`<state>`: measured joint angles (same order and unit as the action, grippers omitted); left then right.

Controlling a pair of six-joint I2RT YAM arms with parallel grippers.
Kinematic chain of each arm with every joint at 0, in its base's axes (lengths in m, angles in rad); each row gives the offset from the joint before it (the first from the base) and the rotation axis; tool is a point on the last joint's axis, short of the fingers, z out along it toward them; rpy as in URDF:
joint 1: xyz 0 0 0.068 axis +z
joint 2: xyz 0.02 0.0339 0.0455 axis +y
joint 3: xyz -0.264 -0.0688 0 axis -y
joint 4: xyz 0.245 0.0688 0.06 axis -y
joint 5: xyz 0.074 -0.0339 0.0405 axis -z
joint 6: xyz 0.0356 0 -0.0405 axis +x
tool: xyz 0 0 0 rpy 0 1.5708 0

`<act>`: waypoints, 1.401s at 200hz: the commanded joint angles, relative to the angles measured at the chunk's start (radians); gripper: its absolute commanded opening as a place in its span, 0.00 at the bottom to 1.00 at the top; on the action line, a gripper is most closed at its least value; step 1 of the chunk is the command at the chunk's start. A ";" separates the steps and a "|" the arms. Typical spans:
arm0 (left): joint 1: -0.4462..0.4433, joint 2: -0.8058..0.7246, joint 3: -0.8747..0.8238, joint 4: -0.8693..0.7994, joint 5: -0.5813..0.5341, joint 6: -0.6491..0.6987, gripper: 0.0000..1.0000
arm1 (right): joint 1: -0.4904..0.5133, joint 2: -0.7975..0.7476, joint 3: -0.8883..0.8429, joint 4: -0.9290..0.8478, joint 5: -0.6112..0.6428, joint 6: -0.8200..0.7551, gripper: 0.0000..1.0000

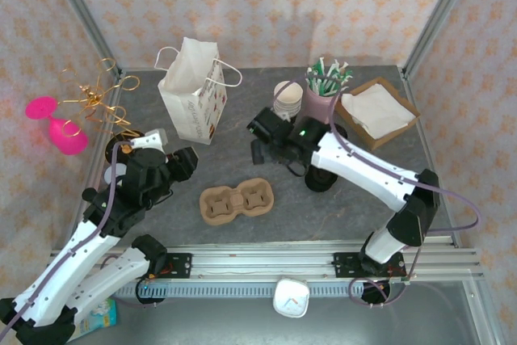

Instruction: Pack the takeout coffee

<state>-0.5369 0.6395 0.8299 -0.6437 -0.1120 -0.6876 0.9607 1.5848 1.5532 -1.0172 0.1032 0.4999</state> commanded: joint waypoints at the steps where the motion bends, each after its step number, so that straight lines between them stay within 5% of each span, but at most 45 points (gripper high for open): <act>1: -0.007 -0.034 -0.011 -0.112 -0.044 -0.035 0.52 | 0.079 0.027 -0.055 0.056 -0.039 0.095 0.84; 79: -0.006 -0.088 -0.091 -0.125 0.005 -0.118 0.52 | 0.235 0.215 -0.084 0.211 -0.132 0.195 0.76; 280: -0.007 -0.108 -0.120 -0.103 -0.046 -0.161 0.56 | 0.238 0.380 -0.039 0.205 -0.097 0.208 0.59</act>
<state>-0.5369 0.5404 0.7166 -0.7517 -0.1368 -0.8406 1.1927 1.9572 1.4776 -0.7719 -0.0414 0.6960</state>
